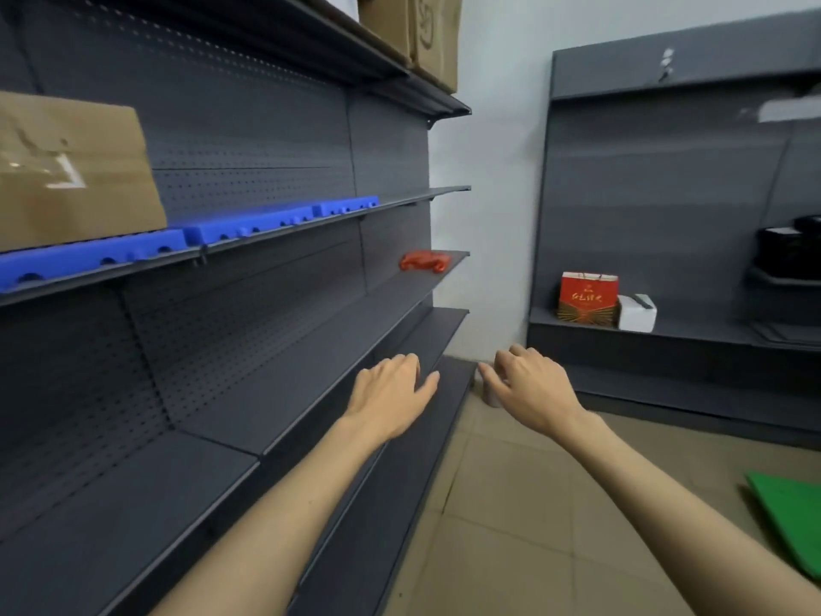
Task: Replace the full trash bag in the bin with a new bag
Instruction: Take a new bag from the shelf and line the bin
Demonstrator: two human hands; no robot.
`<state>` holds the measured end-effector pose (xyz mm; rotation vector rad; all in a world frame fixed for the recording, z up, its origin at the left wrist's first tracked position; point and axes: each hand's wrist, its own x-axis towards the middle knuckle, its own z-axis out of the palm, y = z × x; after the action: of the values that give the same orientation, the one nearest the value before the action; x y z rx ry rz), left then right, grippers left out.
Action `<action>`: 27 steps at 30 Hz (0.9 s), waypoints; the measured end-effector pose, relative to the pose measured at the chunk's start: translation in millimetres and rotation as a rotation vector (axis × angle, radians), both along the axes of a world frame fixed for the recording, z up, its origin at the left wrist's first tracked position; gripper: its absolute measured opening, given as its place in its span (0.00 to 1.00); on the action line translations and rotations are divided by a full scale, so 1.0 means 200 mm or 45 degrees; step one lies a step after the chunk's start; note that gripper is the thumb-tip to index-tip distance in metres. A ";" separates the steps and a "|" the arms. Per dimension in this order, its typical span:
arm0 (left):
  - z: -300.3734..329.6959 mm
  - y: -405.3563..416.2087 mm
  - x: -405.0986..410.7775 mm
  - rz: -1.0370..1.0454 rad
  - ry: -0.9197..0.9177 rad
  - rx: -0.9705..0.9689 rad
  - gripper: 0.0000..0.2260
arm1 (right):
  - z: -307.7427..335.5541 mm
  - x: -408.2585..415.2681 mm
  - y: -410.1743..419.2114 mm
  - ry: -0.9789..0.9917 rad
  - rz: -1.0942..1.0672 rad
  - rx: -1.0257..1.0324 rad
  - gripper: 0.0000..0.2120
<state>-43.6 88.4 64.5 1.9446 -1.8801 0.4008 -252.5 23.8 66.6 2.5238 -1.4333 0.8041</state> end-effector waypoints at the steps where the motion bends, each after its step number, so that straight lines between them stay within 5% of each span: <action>1: 0.00 -0.08 -0.04 -0.025 -0.007 -0.001 0.17 | -0.01 -0.05 -0.06 -0.010 -0.027 0.007 0.20; 13: -0.01 -0.88 -0.36 -0.140 -0.063 0.072 0.20 | -0.06 -0.37 -0.73 -0.019 -0.181 0.018 0.19; 27: 0.03 -2.04 -0.27 -0.298 -0.031 0.032 0.18 | -0.05 -0.31 -1.74 0.092 -0.356 -0.005 0.24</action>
<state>-98.1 -320.2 71.0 1.7150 -2.1082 0.3323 -313.8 -324.6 57.6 2.2528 -1.7052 0.6586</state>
